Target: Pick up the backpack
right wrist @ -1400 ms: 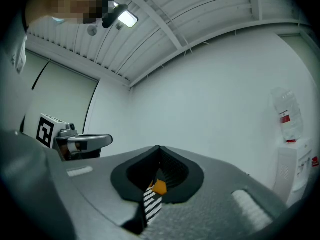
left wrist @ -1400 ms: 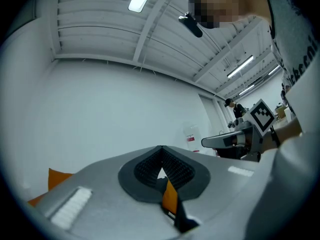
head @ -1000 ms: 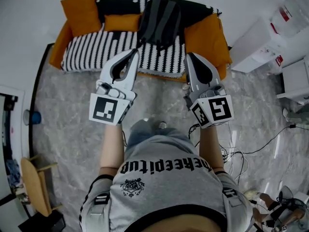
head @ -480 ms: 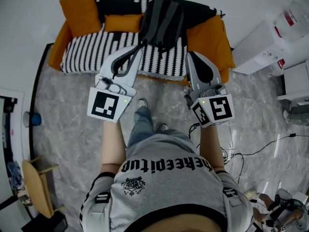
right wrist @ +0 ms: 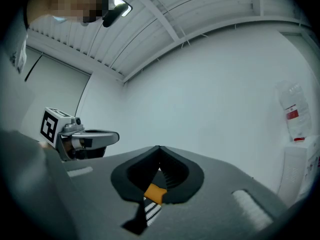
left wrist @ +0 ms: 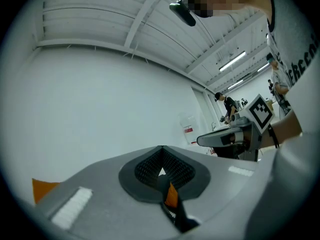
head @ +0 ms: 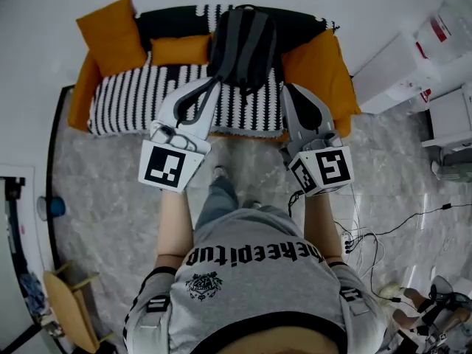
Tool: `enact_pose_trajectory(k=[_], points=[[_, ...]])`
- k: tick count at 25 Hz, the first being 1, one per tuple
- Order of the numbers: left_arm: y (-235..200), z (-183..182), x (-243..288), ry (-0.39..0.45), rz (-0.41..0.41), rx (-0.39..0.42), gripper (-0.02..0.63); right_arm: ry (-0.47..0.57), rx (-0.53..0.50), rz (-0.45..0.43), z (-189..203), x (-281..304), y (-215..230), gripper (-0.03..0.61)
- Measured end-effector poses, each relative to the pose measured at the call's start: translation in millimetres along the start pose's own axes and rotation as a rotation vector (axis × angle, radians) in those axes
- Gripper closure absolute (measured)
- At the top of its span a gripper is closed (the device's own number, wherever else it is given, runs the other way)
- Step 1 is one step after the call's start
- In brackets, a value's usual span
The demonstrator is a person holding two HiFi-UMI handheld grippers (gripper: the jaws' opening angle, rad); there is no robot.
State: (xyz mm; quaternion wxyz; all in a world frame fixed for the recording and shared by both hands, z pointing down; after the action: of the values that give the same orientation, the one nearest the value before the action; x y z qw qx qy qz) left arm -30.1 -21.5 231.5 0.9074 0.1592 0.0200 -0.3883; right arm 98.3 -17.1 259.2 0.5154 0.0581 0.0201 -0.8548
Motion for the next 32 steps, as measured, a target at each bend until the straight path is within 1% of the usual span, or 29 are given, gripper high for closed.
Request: enact_pose_trajectory(k=[3,6,8,10,13,16,19,24,28,29,32], points=[[-23.6,5.7,10.0,0.020,0.010,-0.055,0.595,-0.003,0.000,0.021,4.1,22.9,3.3,0.575],[-48.0,18.1,18.9,-0.016,0.013,-0.080,0.595,-0.007,-0.001,0.037,8.0,46.3,5.5,0.575],[-61.1,23.3,25.8,-0.007,0.028,-0.064,0.595,-0.008,0.000,0.050,10.1,61.8,7.1,0.575],[-71.0,24.0,34.3,0.029,0.046,-0.028,0.595,-0.008,0.003,0.066,12.4,75.5,9.2,0.575],[-84.8,31.5,45.5,0.032,0.070,0.003,0.595,-0.008,0.005,0.090,16.2,94.0,11.5,0.575],[-100.7,40.1,53.8,0.035,0.092,-0.030,0.595,-0.013,0.005,0.112,21.5,109.6,12.4,0.575],[-120.2,46.1,59.9,0.047,0.092,-0.070,0.595,-0.016,0.004,0.128,24.7,125.1,13.5,0.575],[-142.8,54.3,66.2,0.059,0.111,-0.083,0.595,-0.015,0.005,0.167,27.5,141.5,13.5,0.575],[-153.3,68.8,68.6,0.018,0.134,-0.079,0.595,-0.027,-0.004,0.187,32.9,151.2,12.3,0.575],[-154.3,71.2,69.7,0.018,0.138,-0.079,0.595,-0.032,-0.005,0.192,34.4,152.4,12.4,0.575],[-156.1,70.6,74.8,0.066,0.141,-0.095,0.595,-0.047,-0.009,0.202,38.4,155.0,14.3,0.575]])
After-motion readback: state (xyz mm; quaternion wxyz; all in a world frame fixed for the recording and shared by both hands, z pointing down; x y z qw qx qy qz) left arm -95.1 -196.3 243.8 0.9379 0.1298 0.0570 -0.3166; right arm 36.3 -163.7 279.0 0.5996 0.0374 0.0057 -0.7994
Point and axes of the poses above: the fingertips, and each gripper's own axes: x forward along the fingers, y to its right, z out of its underside, the point moved 1 cm from there along -x, backward along the fingers, and after that the axes turned 1 degree about x, right-handed, at the moved point
